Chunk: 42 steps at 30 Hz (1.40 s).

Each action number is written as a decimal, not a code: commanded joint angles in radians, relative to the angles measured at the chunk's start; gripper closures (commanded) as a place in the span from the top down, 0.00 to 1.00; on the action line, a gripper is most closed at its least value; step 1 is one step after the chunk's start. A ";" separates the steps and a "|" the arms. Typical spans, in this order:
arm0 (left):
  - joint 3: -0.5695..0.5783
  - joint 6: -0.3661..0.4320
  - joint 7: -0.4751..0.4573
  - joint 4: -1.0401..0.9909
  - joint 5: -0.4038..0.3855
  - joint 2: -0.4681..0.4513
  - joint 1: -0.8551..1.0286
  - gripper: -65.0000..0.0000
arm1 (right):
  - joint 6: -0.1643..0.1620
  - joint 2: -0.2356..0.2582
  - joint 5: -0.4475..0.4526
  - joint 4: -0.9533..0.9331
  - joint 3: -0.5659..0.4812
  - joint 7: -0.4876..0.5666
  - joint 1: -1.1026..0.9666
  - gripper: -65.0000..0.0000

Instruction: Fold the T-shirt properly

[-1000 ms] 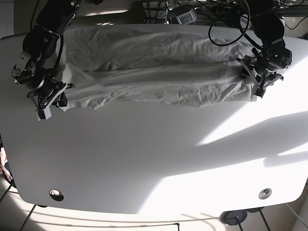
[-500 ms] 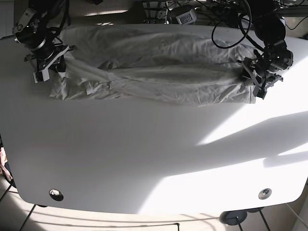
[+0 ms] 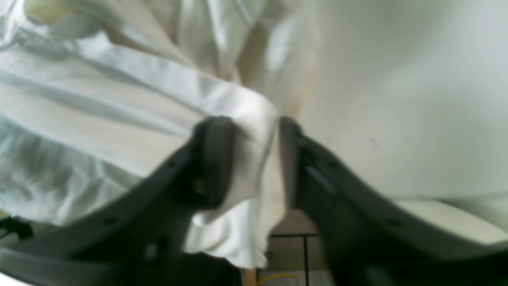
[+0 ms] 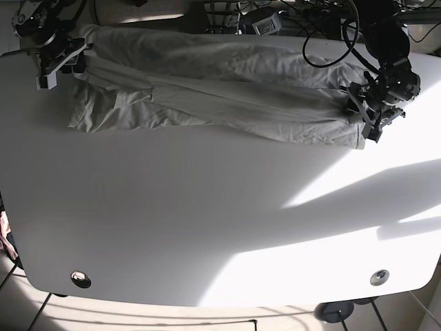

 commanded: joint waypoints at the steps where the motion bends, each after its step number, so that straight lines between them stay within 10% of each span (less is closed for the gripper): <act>1: -0.004 0.002 0.026 0.013 0.032 -0.014 0.002 0.42 | -0.002 0.018 0.011 0.037 0.051 0.018 -0.006 0.67; 4: -0.005 0.002 0.026 0.077 0.027 -0.014 0.002 0.42 | -0.002 0.014 0.021 0.102 0.074 0.018 0.004 0.94; 19: -0.004 0.002 0.029 0.217 0.030 0.020 0.036 0.42 | -0.002 0.034 0.144 0.111 -0.127 0.013 0.048 0.92; 26: -0.004 0.002 0.020 0.017 0.026 0.013 0.034 0.42 | -0.002 0.078 0.142 -0.119 -0.246 0.096 0.048 0.18; 33: -0.004 0.002 -0.085 -0.047 0.033 0.012 0.067 0.42 | -0.002 0.212 0.020 -0.461 -0.280 0.232 0.205 0.19; 42: -0.008 0.002 -0.082 -0.035 0.026 0.017 0.071 0.42 | -0.002 0.219 -0.177 -0.635 -0.397 0.252 0.498 0.19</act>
